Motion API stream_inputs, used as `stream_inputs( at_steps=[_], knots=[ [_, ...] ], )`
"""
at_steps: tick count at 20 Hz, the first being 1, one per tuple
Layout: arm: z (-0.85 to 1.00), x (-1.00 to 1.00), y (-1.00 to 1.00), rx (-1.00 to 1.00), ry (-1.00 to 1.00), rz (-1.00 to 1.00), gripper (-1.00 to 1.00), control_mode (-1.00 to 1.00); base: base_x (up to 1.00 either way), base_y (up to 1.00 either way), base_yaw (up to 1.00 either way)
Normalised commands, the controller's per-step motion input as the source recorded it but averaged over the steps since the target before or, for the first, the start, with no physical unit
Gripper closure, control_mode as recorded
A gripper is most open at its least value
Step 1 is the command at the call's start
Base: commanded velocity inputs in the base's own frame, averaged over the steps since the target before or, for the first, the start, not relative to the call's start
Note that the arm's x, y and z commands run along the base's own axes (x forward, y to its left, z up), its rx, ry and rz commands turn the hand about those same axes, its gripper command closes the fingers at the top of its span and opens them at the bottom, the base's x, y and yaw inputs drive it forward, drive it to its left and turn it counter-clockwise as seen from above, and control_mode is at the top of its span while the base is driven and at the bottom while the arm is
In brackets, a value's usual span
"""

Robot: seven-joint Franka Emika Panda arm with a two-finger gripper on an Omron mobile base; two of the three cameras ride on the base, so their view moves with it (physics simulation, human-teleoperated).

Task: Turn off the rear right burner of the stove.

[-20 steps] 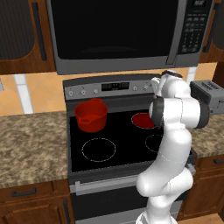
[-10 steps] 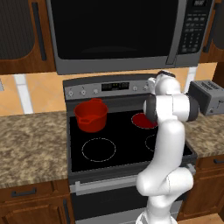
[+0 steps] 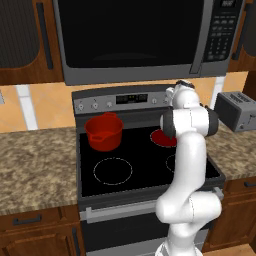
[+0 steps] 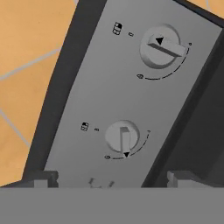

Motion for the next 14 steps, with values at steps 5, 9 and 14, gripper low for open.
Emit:
stream_inputs(
  at_steps=[5, 9, 14],
  knots=[
    [-0.15, 0.20, -0.04, 0.00, 0.00, 0.00, -1.00, -1.00, 0.00, 0.00, 0.00],
    [-0.14, 0.21, -0.07, 0.00, 0.00, 0.00, -1.00, -1.00, 0.00, 0.00, 0.00],
    [-0.05, 0.33, -0.13, 0.00, 0.00, 0.00, -1.00, -1.00, 0.00, 0.00, 0.00]
  ],
)
